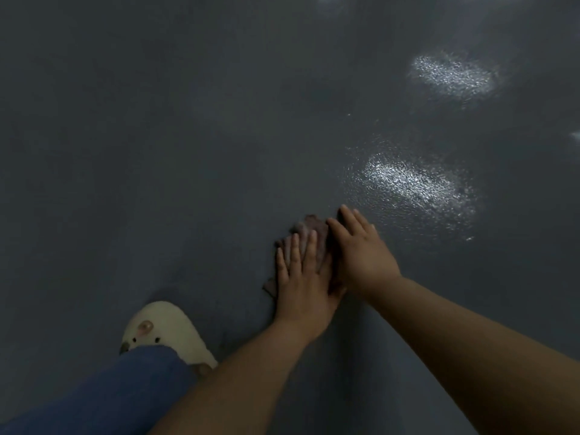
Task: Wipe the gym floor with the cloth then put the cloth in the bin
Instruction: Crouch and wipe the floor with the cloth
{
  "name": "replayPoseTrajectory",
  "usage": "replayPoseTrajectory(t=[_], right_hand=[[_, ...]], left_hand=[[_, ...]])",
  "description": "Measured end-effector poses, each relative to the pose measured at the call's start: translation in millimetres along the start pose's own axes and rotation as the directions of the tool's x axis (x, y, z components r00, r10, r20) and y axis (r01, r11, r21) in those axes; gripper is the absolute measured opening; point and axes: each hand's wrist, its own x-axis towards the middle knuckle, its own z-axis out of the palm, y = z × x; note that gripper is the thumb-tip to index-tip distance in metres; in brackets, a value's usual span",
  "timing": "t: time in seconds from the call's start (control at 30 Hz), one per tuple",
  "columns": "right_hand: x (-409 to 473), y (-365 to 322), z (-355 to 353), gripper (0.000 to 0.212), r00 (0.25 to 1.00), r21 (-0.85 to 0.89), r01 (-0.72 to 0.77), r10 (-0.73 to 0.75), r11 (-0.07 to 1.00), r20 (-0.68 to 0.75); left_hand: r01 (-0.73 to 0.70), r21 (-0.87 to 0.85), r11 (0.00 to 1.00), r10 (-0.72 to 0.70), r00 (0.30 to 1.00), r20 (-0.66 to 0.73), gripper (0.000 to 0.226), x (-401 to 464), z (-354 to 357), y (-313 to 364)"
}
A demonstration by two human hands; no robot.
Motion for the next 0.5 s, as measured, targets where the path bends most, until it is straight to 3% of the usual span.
replayPoseTrajectory(t=[0.1,0.17,0.2,0.27,0.33,0.37,0.43,0.5], right_hand=[[-11,14,-1,0.062,0.998,-0.012,-0.041,0.04,0.999,-0.052],[-21,29,-3,0.064,0.992,-0.039,-0.104,0.101,0.994,-0.074],[-26,37,-5,0.065,0.988,-0.051,-0.136,0.132,0.989,-0.078],[-35,50,-8,0.068,0.98,-0.064,-0.185,0.179,0.981,-0.091],[-42,62,-11,0.071,0.973,-0.067,-0.214,0.206,0.975,-0.108],[-44,67,-13,0.071,0.97,-0.063,-0.223,0.215,0.973,-0.113],[-48,74,-16,0.071,0.966,-0.039,-0.225,0.218,0.974,-0.136],[-50,79,-18,0.07,0.961,-0.025,-0.225,0.217,0.974,-0.172]], left_hand=[[-0.372,0.107,0.922,0.378,0.925,-0.037,0.065,20,0,-40],[-0.403,0.142,0.904,0.415,0.907,-0.071,0.066,43,-5,-63],[-0.3,0.107,0.948,0.307,0.949,-0.063,0.069,53,-10,-68],[0.093,0.005,0.996,-0.092,0.994,-0.054,0.067,68,-17,-67],[0.426,-0.103,0.899,-0.434,0.898,-0.075,0.061,83,-24,-50],[0.515,-0.151,0.844,-0.529,0.846,-0.07,0.06,89,-25,-37],[0.549,-0.21,0.809,-0.566,0.824,-0.027,0.061,97,-29,-8],[0.405,-0.15,0.902,-0.413,0.911,-0.018,0.063,92,-21,22]])
